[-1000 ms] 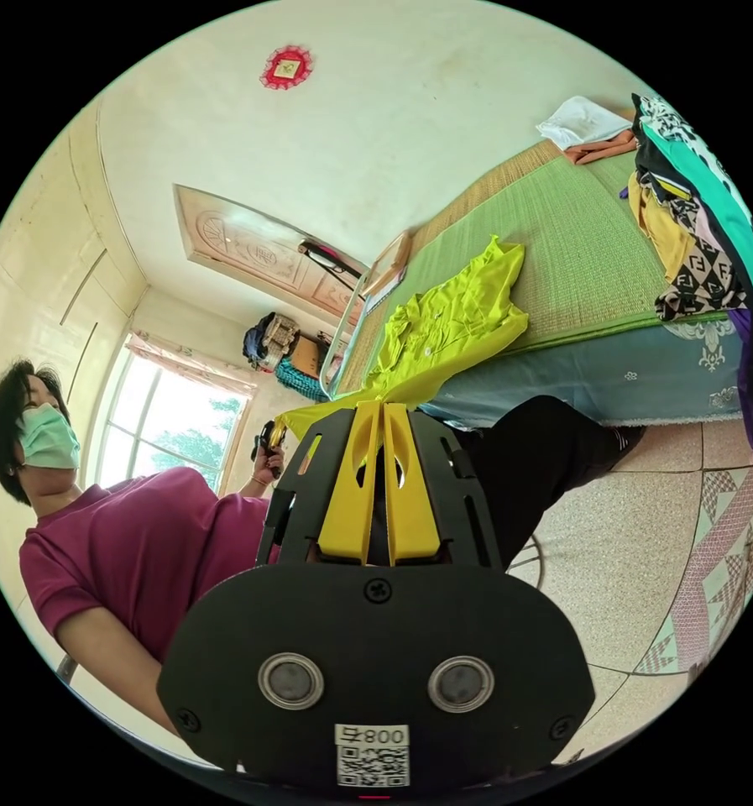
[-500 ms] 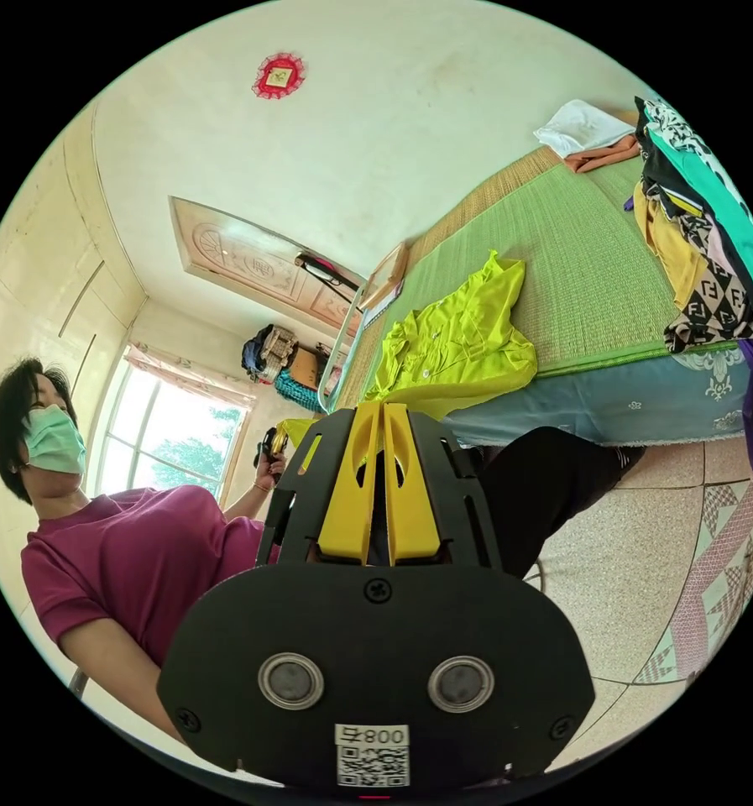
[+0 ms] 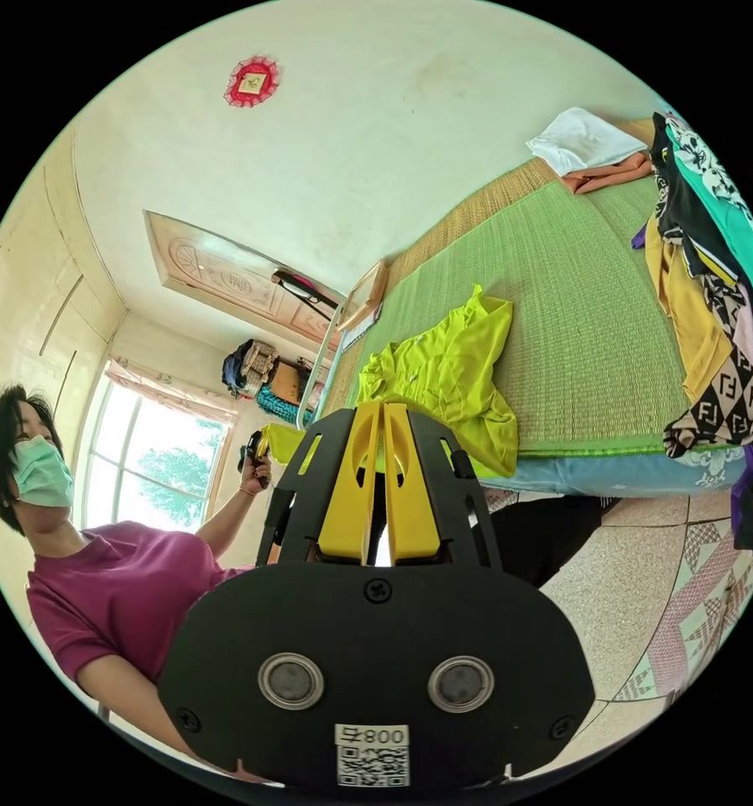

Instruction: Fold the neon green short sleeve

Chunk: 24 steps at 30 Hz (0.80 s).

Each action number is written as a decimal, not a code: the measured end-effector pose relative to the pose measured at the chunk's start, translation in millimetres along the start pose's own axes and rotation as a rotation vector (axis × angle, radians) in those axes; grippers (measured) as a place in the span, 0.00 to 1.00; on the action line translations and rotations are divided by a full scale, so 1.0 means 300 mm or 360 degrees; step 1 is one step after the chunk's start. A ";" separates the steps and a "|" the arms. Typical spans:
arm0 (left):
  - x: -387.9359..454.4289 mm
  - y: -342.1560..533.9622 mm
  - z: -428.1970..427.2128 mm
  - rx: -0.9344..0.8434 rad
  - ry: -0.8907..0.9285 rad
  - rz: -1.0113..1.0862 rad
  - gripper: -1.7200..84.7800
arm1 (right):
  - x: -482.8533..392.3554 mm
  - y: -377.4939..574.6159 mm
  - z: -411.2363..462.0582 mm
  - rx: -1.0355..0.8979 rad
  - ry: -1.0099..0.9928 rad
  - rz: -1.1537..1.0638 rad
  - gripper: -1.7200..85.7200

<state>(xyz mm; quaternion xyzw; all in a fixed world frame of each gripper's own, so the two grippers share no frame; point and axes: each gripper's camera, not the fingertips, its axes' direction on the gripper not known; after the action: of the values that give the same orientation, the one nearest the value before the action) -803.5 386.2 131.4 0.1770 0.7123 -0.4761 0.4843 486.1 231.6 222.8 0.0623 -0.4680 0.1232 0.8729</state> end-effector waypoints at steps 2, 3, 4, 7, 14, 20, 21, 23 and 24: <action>-0.024 -0.098 0.063 0.0006 -0.0021 -0.0005 0.02 | 0.018 -0.064 0.010 0.0013 0.0000 0.0008 0.02; -0.031 -0.122 0.080 0.0006 -0.0023 -0.0007 0.02 | 0.030 -0.108 0.020 0.0014 0.0003 0.0020 0.02; -0.046 -0.170 0.113 0.0007 -0.0030 -0.0013 0.02 | 0.036 -0.130 0.026 0.0012 0.0005 0.0022 0.02; -0.090 -0.284 0.198 0.0009 -0.0049 -0.0049 0.02 | 0.068 -0.238 0.061 0.0005 0.0029 0.0046 0.02; -0.205 -0.517 0.371 -0.0009 -0.0143 -0.0124 0.02 | 0.185 -0.477 0.146 -0.0032 0.0068 0.0148 0.02; -0.301 -0.674 0.465 -0.0002 -0.0215 -0.0169 0.02 | 0.281 -0.636 0.216 -0.0095 0.0109 0.0224 0.02; -0.312 -0.688 0.474 -0.0001 -0.0221 -0.0174 0.02 | 0.304 -0.665 0.230 -0.0104 0.0107 0.0243 0.02; -0.357 -0.746 0.512 -0.0002 -0.0244 -0.0196 0.02 | 0.338 -0.705 0.251 -0.0115 0.0111 0.0272 0.02; -0.368 -0.759 0.522 -0.0004 -0.0250 -0.0202 0.02 | 0.359 -0.731 0.266 -0.0125 0.0116 0.0288 0.02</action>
<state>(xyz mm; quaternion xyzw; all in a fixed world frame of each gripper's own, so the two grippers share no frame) -832.5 165.9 329.5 0.0929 0.6824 -0.5174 0.5078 539.3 19.5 358.2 -0.0190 -0.4441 0.1853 0.8764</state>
